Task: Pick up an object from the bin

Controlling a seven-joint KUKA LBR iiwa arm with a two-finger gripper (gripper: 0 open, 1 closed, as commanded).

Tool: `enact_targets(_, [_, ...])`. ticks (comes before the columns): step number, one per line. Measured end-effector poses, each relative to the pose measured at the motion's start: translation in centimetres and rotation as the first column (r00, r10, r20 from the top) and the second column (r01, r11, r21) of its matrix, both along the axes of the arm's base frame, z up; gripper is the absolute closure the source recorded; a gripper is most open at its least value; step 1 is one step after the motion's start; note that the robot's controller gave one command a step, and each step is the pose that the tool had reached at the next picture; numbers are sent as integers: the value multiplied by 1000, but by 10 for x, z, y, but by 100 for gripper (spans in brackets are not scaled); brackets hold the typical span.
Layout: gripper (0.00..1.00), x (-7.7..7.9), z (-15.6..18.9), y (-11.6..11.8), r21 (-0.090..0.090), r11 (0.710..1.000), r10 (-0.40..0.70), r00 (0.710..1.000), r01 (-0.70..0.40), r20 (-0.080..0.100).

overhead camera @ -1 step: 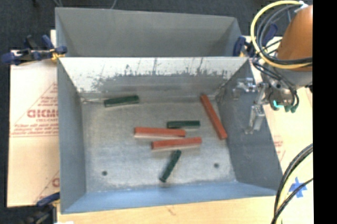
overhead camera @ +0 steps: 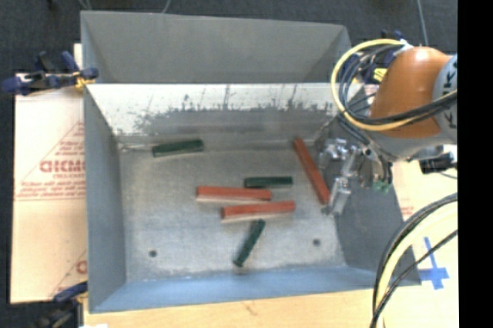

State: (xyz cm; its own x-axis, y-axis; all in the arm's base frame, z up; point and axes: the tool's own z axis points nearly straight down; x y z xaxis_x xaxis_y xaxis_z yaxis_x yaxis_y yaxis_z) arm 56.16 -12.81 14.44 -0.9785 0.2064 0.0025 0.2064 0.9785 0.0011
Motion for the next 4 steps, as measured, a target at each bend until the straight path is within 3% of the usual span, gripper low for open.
enact_targets(1, [0, 60, -74, 73, -2, 976, 219, 976, -219, 4])
enact_targets(2, [100, 62, -70, 70, -7, 976, 217, 976, -217, 14])
enact_targets(3, [100, 80, -71, 85, -7, 955, 296, 955, -296, 9])
enact_targets(4, [100, 56, 63, 90, -8, 949, 316, 949, -316, 13])
